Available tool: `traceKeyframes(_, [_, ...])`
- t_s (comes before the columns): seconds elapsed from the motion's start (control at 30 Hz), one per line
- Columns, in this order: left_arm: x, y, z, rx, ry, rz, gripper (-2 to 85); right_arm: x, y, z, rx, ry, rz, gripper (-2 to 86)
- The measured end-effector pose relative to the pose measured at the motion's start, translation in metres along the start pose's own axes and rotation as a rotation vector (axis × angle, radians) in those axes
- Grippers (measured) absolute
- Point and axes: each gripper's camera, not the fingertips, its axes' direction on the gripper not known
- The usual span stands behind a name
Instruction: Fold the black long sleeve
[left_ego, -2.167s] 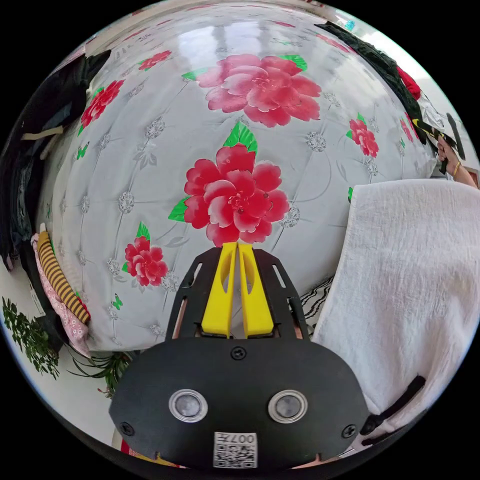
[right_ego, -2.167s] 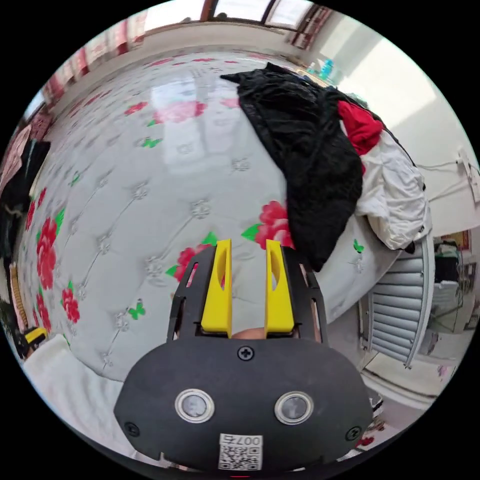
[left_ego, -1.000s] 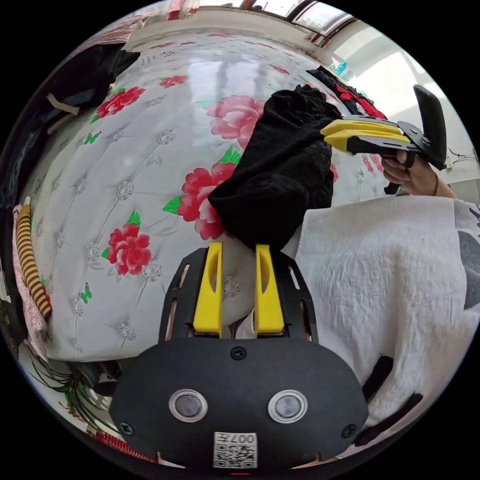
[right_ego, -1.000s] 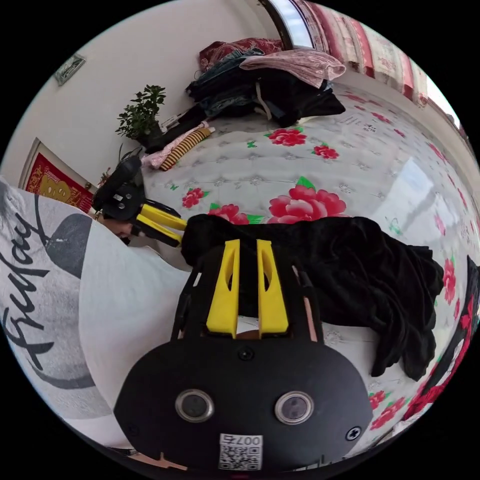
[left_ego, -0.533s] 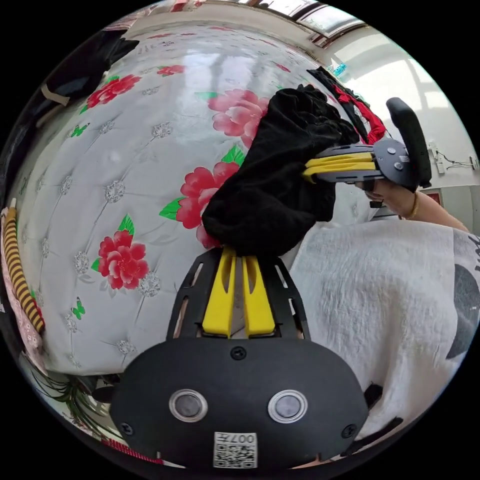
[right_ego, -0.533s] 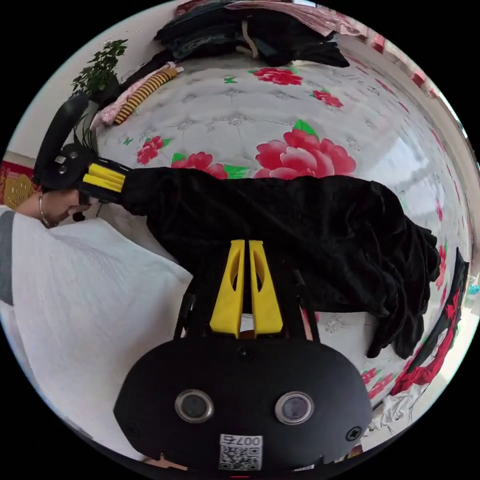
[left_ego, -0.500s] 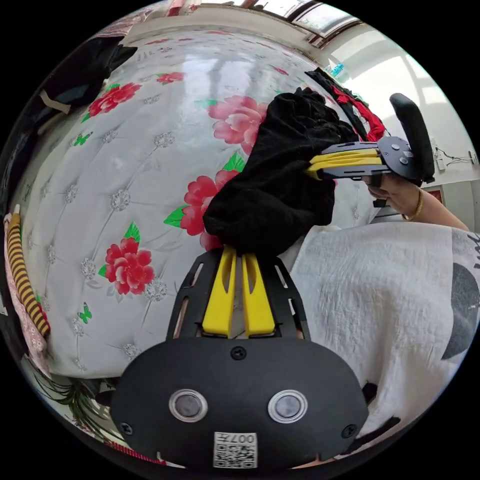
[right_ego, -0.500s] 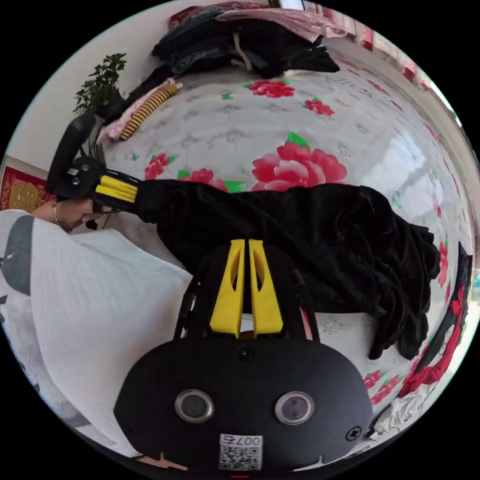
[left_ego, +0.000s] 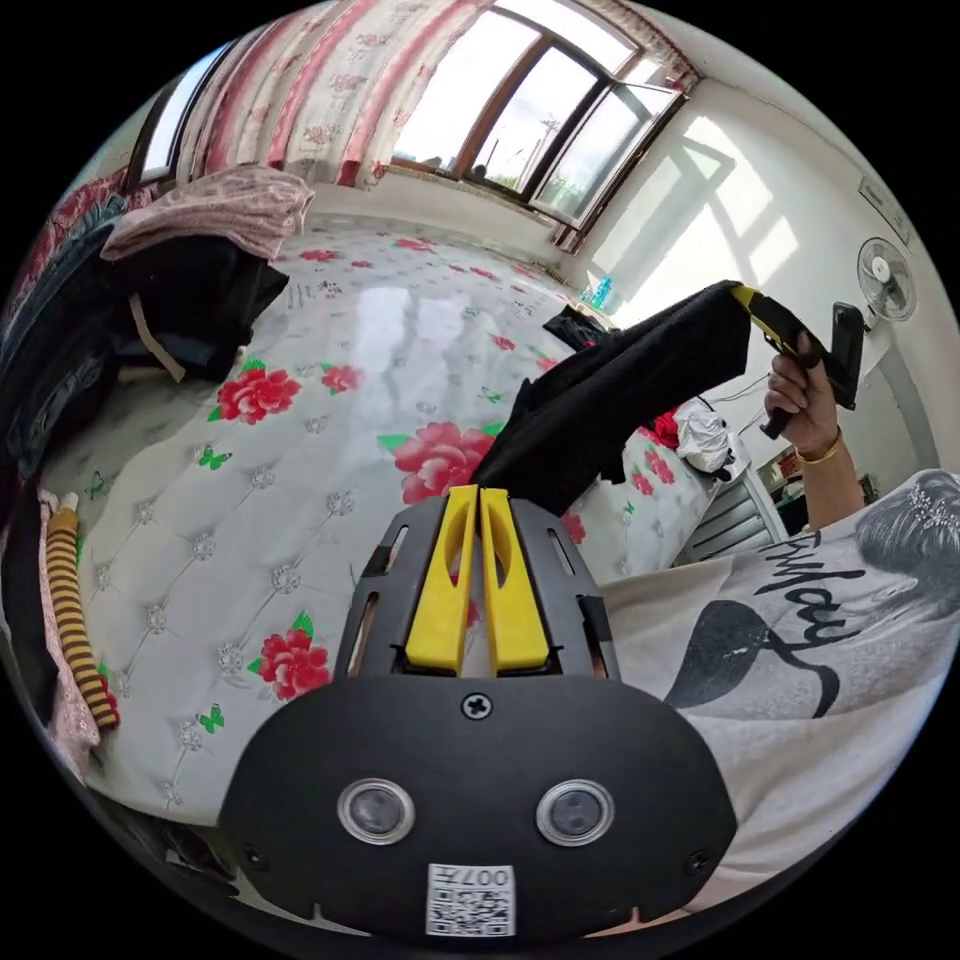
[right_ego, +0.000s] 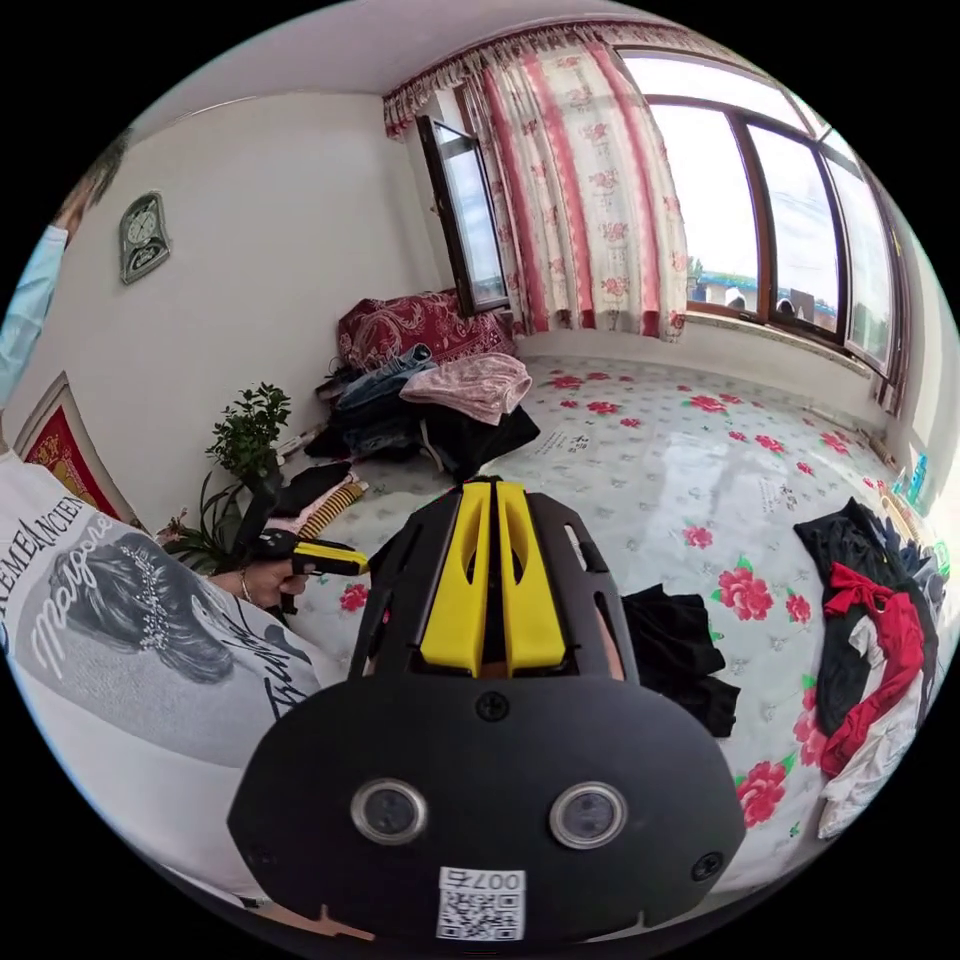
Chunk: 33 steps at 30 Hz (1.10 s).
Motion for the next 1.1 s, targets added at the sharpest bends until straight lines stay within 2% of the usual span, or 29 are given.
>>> traceKeyframes(0.1, [0.024, -0.02, -0.029, 0.06, -0.035, 0.073, -0.5, -0.005, -0.029, -0.06, 0.101, -0.01, -0.002, -0.3])
traceKeyframes(0.2, [0.033, -0.024, -0.013, -0.004, -0.129, 0.117, 2.1, -0.012, -0.052, -0.115, 0.219, -0.011, -0.02, -0.3])
traceKeyframes(0.27, [0.038, -0.017, 0.025, -0.155, -0.043, 0.112, 8.0, -0.014, -0.067, -0.144, 0.264, -0.009, -0.022, -0.2])
traceKeyframes(0.37, [0.076, -0.009, 0.05, -0.155, 0.094, 0.172, 11.5, -0.02, -0.084, -0.169, 0.269, 0.024, -0.04, -0.2])
traceKeyframes(0.5, [0.126, -0.028, 0.076, -0.149, 0.092, 0.308, 13.4, -0.031, -0.101, -0.198, 0.288, 0.052, -0.081, -0.2])
traceKeyframes(0.57, [0.15, -0.053, 0.096, -0.2, 0.136, 0.358, 14.4, -0.037, -0.113, -0.219, 0.313, 0.053, -0.099, -0.3])
traceKeyframes(0.63, [0.17, -0.068, 0.107, -0.218, 0.158, 0.395, 14.3, -0.042, -0.12, -0.234, 0.334, 0.048, -0.121, -0.3])
traceKeyframes(0.7, [0.186, -0.077, 0.113, -0.215, 0.099, 0.427, 11.9, -0.05, -0.123, -0.248, 0.357, 0.061, -0.143, -0.3])
traceKeyframes(0.73, [0.192, -0.082, 0.112, -0.211, 0.01, 0.423, 7.4, -0.054, -0.123, -0.258, 0.371, 0.093, -0.158, -0.3])
traceKeyframes(0.77, [0.193, -0.085, 0.104, -0.191, -0.052, 0.407, 0.8, -0.055, -0.119, -0.267, 0.384, 0.141, -0.164, -0.3])
traceKeyframes(0.83, [0.185, -0.085, 0.079, -0.161, -0.018, 0.417, -0.2, -0.048, -0.11, -0.286, 0.403, 0.193, -0.142, -0.3])
traceKeyframes(0.93, [0.141, -0.083, 0.002, -0.057, 0.046, 0.323, -0.8, -0.023, -0.078, -0.327, 0.451, 0.24, -0.069, -0.3])
traceKeyframes(1.03, [0.078, -0.075, -0.131, 0.192, 0.175, 0.163, -0.9, -0.006, -0.03, -0.373, 0.528, 0.284, 0.018, -0.3])
traceKeyframes(1.1, [0.057, -0.065, -0.218, 0.373, 0.268, 0.145, -0.9, -0.006, -0.004, -0.394, 0.576, 0.306, 0.033, -0.3])
